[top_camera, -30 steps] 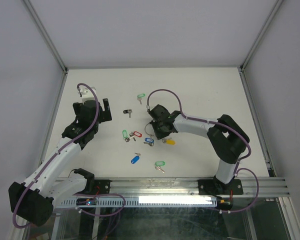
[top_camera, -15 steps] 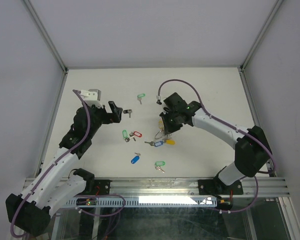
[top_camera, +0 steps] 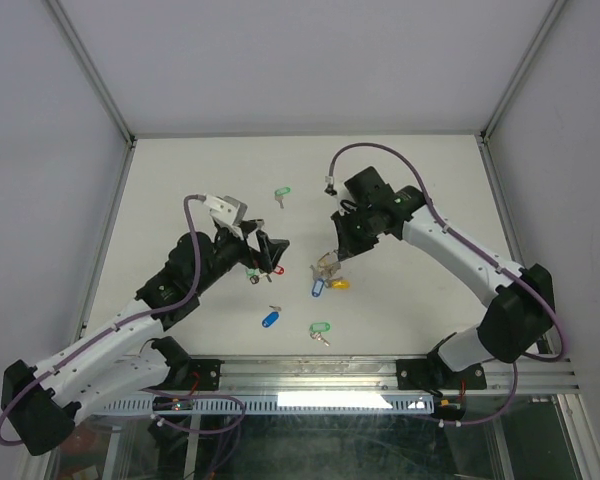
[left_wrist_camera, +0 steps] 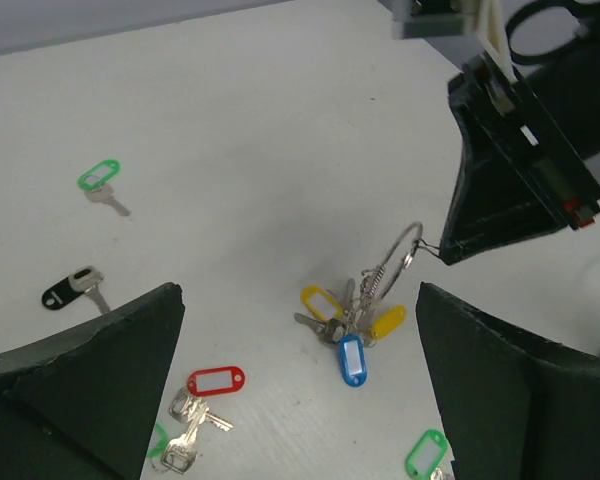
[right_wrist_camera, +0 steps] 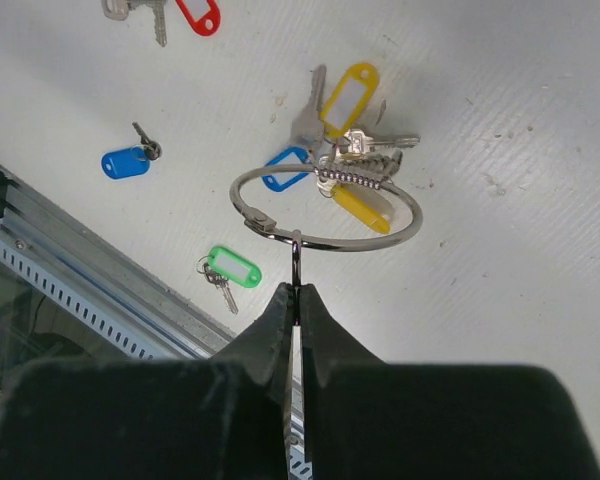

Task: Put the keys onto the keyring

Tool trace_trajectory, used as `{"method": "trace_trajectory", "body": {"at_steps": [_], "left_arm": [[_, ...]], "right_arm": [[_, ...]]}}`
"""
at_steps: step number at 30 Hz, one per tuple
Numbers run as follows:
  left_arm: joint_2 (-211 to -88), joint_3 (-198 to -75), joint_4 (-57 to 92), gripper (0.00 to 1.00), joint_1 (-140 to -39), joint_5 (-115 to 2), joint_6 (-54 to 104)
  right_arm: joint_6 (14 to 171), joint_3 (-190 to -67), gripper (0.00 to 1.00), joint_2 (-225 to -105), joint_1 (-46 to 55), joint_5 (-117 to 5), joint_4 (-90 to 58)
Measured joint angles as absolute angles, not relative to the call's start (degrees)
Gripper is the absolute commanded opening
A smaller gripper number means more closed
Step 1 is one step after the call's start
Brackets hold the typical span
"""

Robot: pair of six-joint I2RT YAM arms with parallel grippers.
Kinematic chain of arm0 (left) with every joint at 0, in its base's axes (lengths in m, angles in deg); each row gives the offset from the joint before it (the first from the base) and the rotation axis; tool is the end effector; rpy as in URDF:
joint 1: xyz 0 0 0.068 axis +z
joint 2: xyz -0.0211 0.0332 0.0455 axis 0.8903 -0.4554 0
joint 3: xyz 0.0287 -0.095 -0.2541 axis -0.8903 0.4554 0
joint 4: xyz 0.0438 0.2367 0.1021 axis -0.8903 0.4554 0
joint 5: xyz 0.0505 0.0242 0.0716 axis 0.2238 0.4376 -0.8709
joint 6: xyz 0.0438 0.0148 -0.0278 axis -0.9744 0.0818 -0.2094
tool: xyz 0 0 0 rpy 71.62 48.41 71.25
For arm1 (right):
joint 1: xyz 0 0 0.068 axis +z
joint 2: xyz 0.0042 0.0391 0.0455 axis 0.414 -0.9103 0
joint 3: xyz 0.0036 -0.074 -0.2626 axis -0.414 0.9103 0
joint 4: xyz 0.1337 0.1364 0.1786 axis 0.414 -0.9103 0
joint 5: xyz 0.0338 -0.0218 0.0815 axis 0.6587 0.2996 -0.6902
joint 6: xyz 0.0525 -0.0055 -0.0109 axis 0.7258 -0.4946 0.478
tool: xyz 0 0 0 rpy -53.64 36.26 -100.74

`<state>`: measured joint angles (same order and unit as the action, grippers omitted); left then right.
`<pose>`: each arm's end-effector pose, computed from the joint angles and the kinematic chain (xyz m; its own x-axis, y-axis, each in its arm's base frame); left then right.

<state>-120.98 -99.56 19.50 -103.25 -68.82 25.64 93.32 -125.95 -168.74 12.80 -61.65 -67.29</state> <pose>0.1527 -0.1265 0.2946 -0.2773 -0.0496 -0.9595 0.5460 0.8136 -0.1998 0.2306 0.1854 0.2890 -0.7944 -0.4456 -0.4129 -0.5710 0.7796 0.2573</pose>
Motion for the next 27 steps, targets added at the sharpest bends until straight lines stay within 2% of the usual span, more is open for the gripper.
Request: {"method": "trace_trajectory", "body": {"at_steps": [9, 19, 22, 27], "left_arm": [[-124.55, -96.26, 8.09, 0.99, -118.37, -71.66, 14.73], [-133.66, -97.04, 1.05, 0.94, -129.78, -82.18, -4.98], [-135.39, -97.35, -1.97, 0.91, -131.97, -85.08, -10.41], [-138.21, -97.87, -6.82, 0.76, -133.93, -87.86, -18.19]], "right_arm": [[92.21, -134.21, 0.0, -166.92, 12.49, -65.26, -73.26], [91.29, -138.08, 0.0, -164.5, 12.49, -70.96, -79.45], [91.27, -138.69, 0.0, -163.99, 12.49, -72.36, -80.98], [91.18, -139.22, 0.0, -163.49, 12.49, -74.74, -82.7]]}}
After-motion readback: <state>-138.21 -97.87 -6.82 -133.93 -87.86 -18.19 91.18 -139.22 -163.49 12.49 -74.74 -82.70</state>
